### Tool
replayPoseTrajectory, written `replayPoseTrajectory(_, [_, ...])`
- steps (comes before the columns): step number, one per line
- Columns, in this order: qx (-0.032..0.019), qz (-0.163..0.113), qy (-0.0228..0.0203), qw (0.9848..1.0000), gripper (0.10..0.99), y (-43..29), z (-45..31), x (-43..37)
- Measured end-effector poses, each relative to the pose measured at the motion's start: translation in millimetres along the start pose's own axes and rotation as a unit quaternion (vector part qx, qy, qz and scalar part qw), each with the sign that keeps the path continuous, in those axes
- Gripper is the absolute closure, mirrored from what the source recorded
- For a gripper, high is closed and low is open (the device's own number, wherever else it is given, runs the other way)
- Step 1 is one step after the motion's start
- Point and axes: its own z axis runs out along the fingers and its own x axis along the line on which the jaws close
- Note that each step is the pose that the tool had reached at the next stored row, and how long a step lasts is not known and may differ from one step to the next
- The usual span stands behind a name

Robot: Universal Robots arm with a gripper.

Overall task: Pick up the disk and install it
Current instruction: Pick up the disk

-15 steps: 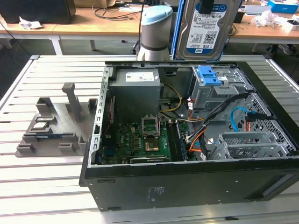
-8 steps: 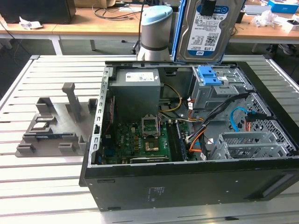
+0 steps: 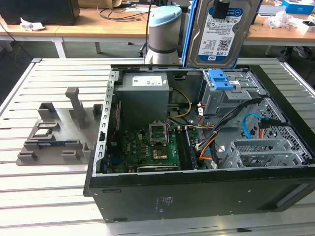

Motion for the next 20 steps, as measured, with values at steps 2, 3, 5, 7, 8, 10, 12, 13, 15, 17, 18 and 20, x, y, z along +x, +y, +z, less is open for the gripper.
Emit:
replayPoseTrajectory(2, [0.0000,0.000,0.0000,1.0000,0.722,-0.1,0.0,2.7])
replayPoseTrajectory(3, [0.0000,0.000,0.0000,1.0000,0.722,-0.1,-0.1,3.6])
replayPoseTrajectory(5, [0.0000,0.000,0.0000,1.0000,0.722,-0.2,-0.1,5.2])
replayPoseTrajectory(7, [0.0000,0.000,0.0000,1.0000,0.722,-0.3,-0.1,6.9])
replayPoseTrajectory(8, [0.0000,0.000,0.0000,1.0000,0.722,-0.3,-0.1,7.6])
replayPoseTrajectory(10, [0.0000,0.000,0.0000,1.0000,0.722,-0.4,-0.2,9.2])
replayPoseTrajectory(12, [0.0000,0.000,0.0000,1.0000,0.722,-0.4,-0.2,10.7])
replayPoseTrajectory(13, [0.0000,0.000,0.0000,1.0000,0.722,-0.5,-0.2,11.5])
replayPoseTrajectory(15, [0.0000,0.000,0.0000,1.0000,0.722,-0.6,-0.2,13.7])
replayPoseTrajectory(17, [0.0000,0.000,0.0000,1.0000,0.722,-0.6,-0.3,15.2])
replayPoseTrajectory(18, [0.0000,0.000,0.0000,1.0000,0.722,-0.7,-0.3,16.4])
replayPoseTrajectory(20, [0.0000,0.000,0.0000,1.0000,0.722,-0.8,-0.3,18.2])
